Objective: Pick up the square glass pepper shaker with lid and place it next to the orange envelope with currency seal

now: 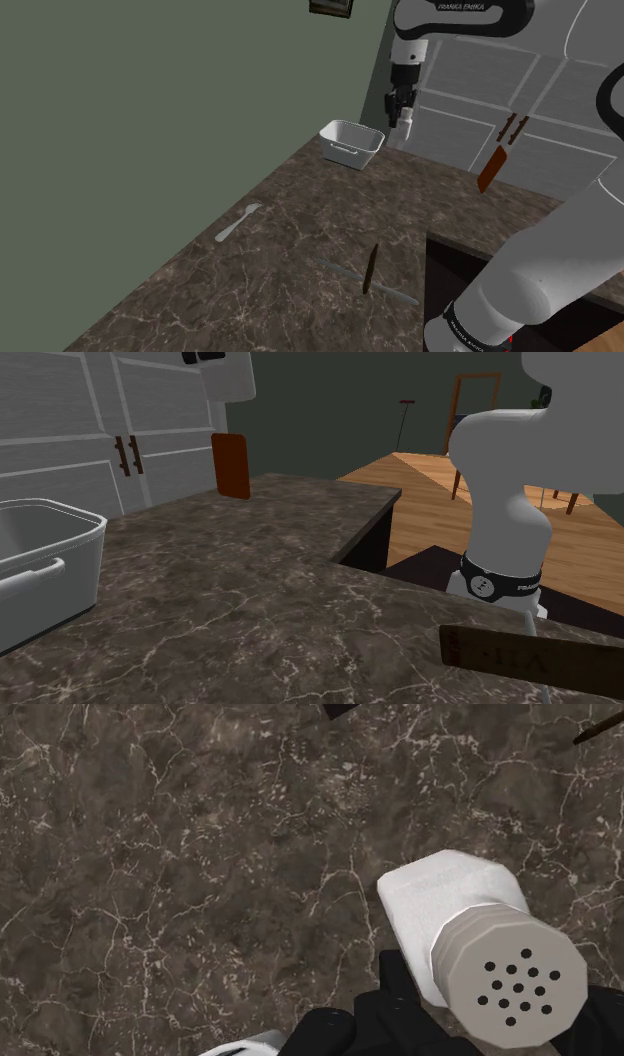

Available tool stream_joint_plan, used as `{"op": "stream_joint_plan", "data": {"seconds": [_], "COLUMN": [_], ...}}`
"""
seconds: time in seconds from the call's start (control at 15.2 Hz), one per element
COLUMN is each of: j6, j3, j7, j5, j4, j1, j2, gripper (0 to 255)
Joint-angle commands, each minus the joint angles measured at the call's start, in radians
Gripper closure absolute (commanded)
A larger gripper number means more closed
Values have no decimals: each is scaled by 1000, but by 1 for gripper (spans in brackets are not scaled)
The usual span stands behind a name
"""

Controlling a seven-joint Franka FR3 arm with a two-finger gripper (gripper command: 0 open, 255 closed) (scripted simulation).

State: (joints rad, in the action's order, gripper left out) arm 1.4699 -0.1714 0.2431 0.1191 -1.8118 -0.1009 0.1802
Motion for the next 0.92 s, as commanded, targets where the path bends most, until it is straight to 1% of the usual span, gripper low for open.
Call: {"op": "stream_joint_plan", "data": {"seconds": [0.0,0.4,0.86], "j6": [6,23,48], "j3": [-25,-109,-217], "j7": [43,181,353], "j5": [14,60,102], "j4": [-20,-49,-33], "j1": [-19,-78,-147], "j2": [19,50,38], "gripper": [255,255,255]}}
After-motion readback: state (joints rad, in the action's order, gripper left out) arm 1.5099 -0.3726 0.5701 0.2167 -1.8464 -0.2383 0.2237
